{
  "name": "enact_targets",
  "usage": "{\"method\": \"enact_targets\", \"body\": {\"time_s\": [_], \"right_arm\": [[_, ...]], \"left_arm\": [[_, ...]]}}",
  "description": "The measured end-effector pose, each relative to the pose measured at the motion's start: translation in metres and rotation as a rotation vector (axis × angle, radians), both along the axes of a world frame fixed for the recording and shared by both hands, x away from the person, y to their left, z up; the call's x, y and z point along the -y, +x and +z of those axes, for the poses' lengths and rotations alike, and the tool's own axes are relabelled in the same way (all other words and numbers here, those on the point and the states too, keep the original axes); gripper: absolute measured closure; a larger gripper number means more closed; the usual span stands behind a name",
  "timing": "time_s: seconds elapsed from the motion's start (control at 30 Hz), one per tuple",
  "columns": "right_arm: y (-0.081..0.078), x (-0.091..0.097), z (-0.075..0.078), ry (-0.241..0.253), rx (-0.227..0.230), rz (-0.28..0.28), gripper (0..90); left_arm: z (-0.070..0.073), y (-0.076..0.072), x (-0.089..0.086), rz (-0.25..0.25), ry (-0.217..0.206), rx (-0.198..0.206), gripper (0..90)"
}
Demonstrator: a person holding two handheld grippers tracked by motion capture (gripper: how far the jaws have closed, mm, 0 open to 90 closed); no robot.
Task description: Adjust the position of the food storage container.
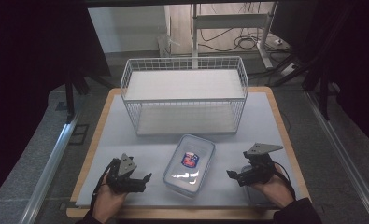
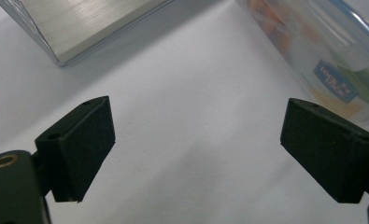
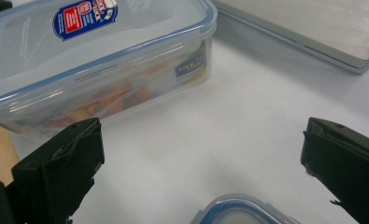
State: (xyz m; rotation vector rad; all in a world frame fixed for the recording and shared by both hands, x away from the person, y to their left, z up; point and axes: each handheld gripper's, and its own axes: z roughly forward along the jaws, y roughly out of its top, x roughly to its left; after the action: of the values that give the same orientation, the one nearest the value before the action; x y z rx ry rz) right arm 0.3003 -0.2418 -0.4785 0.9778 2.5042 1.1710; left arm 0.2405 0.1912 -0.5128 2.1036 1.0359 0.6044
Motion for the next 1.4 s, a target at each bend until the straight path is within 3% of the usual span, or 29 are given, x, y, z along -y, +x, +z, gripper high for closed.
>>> {"method": "enact_targets", "body": {"time_s": [0.23,0.57,0.77,0.87,0.9,0.97,1.0,1.03,1.07,1.4], "right_arm": [[0.000,0.000,-0.002,0.020,-0.009,-0.007,0.0],[0.000,0.000,-0.002,0.038,-0.005,-0.022,6.9],[-0.008,-0.003,0.007,0.040,0.004,-0.007,23.7],[-0.018,-0.002,0.011,0.015,-0.002,0.022,47.3],[-0.025,0.000,0.012,0.002,-0.001,0.031,60.8],[-0.033,0.002,0.013,-0.025,-0.005,0.046,74.1],[-0.033,0.002,0.013,-0.025,-0.005,0.046,74.1],[-0.037,0.003,0.013,-0.034,-0.007,0.053,80.1],[-0.048,0.006,0.012,-0.047,-0.009,0.063,88.2],[-0.086,0.014,0.001,-0.083,-0.056,0.089,89.6]], "left_arm": [[0.004,-0.002,0.001,-0.009,-0.059,-0.010,10.5],[0.004,-0.002,0.003,-0.001,-0.079,-0.004,6.6],[0.003,-0.002,0.004,-0.002,-0.054,-0.005,6.4],[0.003,-0.002,0.005,-0.002,-0.050,-0.003,6.4],[0.003,-0.003,0.005,-0.002,-0.052,-0.002,6.5],[0.003,-0.003,0.005,-0.002,-0.053,0.001,6.5],[0.004,-0.003,0.005,-0.002,-0.055,0.002,6.5],[0.004,-0.003,0.006,-0.002,-0.054,0.002,6.5],[0.003,-0.003,0.006,-0.002,-0.050,0.001,6.5],[0.002,-0.002,0.010,-0.004,-0.036,-0.006,6.4]]}}
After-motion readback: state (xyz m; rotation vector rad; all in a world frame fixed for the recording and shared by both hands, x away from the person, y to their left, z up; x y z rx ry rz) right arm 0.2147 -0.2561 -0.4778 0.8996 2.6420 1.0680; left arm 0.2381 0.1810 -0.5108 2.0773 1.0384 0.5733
